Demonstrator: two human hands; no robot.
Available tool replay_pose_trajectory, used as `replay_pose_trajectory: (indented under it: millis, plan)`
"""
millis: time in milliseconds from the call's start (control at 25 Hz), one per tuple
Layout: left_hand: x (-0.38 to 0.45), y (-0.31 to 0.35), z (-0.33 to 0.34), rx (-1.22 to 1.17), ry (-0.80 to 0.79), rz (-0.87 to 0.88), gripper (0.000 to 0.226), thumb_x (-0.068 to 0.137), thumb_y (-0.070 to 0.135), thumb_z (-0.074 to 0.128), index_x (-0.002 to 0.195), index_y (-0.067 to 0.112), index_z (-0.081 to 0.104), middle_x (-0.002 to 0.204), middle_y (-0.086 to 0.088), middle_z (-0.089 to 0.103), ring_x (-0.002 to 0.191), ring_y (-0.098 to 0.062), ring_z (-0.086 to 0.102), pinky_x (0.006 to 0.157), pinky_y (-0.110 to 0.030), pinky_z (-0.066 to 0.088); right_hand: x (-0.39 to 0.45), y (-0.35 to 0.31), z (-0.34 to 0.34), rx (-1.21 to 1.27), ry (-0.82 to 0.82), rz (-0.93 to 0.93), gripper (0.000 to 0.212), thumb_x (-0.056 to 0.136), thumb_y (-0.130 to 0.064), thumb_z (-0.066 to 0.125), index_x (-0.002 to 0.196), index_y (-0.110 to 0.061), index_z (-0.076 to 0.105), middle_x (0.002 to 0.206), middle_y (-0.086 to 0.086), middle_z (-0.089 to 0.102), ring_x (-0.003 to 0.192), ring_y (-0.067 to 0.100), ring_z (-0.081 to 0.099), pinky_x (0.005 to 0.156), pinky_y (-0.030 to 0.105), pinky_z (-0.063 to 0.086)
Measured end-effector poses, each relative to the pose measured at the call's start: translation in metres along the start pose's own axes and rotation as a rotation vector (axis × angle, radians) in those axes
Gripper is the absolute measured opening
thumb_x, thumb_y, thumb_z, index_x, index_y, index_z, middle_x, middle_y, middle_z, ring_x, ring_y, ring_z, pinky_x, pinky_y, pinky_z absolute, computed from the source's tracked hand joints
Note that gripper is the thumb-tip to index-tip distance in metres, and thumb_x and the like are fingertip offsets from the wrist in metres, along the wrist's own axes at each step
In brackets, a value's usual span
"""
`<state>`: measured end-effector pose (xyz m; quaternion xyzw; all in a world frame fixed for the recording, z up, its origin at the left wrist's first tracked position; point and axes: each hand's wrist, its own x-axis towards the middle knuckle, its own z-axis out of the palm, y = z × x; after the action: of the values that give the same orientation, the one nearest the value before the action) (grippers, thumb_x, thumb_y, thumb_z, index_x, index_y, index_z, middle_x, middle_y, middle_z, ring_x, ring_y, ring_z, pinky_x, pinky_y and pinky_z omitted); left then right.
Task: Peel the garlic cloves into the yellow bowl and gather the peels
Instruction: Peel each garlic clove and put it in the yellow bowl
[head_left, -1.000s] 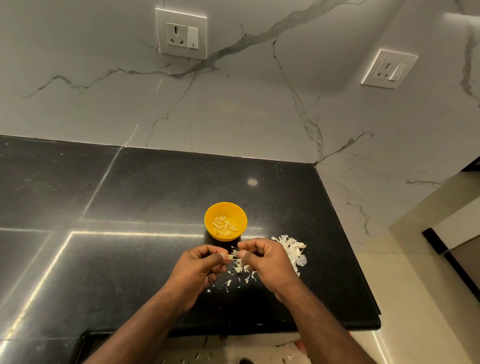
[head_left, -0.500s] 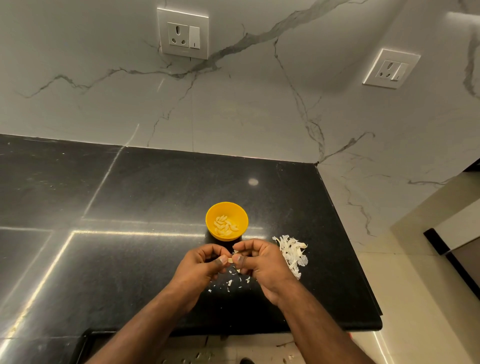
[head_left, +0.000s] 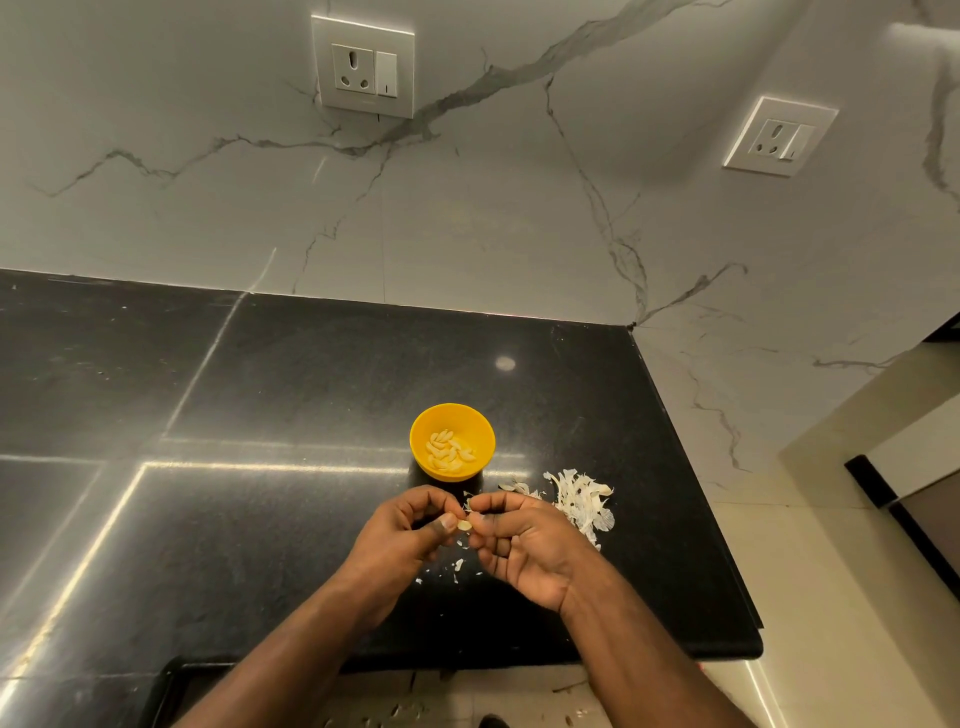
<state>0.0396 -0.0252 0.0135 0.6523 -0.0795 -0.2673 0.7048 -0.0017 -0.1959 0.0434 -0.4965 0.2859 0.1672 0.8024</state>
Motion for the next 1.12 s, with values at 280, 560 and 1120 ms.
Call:
replay_pose_trajectory:
  millis: [280, 560, 1120]
  plan:
    - [-0.001, 0.001, 0.000, -0.110, -0.049, -0.040, 0.020, 0.097, 0.007, 0.060, 0.087, 0.020, 0.072, 0.083, -0.006, 0.065, 0.070, -0.015, 0.049, 0.062, -0.028, 0.040, -0.002, 0.002, 0.006, 0.027, -0.024, -0.041, 0.018, 0.088, 0.005, 0.065, 0.102, -0.006, 0.066, 0.073, 0.009, 0.068, 0.064, 0.017, 0.064, 0.058, 0.024, 0.052]
    - [0.000, 0.004, -0.004, -0.194, 0.005, -0.123, 0.011, 0.098, 0.005, 0.058, 0.101, 0.004, 0.068, 0.083, -0.008, 0.067, 0.073, -0.012, 0.060, 0.064, -0.026, 0.044, -0.005, 0.000, 0.007, -0.171, -0.021, -0.268, 0.020, 0.087, 0.004, 0.070, 0.106, -0.001, 0.067, 0.080, 0.010, 0.071, 0.072, 0.018, 0.066, 0.065, 0.027, 0.052]
    - [-0.003, 0.004, -0.004, -0.188, -0.005, -0.149, 0.010, 0.096, 0.006, 0.060, 0.099, 0.006, 0.069, 0.085, -0.010, 0.066, 0.074, -0.014, 0.059, 0.062, -0.026, 0.043, -0.003, 0.004, 0.009, -0.228, -0.020, -0.325, 0.019, 0.086, -0.002, 0.074, 0.103, -0.002, 0.065, 0.075, 0.007, 0.069, 0.066, 0.016, 0.063, 0.060, 0.025, 0.051]
